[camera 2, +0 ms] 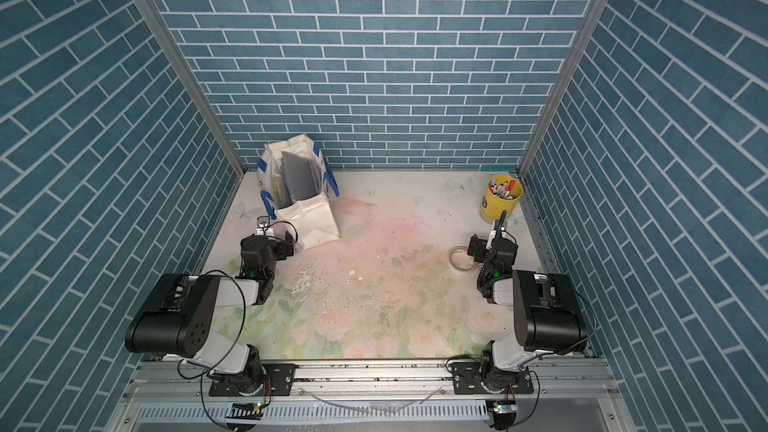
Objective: Put the pencil pouch into the canvas bag
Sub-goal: Reset both arms
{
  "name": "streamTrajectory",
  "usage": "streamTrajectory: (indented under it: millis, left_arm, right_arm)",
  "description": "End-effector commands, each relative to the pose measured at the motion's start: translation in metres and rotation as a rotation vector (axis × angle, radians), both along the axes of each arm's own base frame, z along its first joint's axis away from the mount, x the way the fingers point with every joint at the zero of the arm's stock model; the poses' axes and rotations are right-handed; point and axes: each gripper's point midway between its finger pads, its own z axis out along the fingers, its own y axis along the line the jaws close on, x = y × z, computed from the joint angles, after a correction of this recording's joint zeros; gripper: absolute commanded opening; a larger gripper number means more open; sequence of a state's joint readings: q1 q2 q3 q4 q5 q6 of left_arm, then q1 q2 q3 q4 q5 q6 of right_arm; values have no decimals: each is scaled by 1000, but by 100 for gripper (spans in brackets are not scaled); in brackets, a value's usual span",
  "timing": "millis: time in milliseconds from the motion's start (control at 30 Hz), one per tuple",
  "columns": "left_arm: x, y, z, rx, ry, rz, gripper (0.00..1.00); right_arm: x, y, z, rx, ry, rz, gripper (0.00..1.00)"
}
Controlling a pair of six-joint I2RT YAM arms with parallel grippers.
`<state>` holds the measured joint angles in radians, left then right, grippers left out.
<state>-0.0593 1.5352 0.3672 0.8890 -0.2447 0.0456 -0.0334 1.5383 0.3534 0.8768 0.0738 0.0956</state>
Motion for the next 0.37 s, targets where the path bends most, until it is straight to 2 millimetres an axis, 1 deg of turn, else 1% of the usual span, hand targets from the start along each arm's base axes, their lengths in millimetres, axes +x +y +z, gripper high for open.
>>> streamTrajectory:
  millis: [0, 133, 267, 333]
  left_arm:
    - [3, -3, 6, 4, -20, -16, 99]
    - [2, -3, 6, 5, -20, -15, 99]
    - [3, -3, 6, 4, -21, -15, 99]
    - [3, -3, 6, 4, -21, -15, 99]
  right_arm:
    - [11, 7, 11, -37, -16, 56, 99]
    - [13, 9, 9, -19, -2, 78, 99]
    - [12, 6, 10, -11, -9, 77, 99]
    - [11, 9, 10, -11, -15, 94, 99]
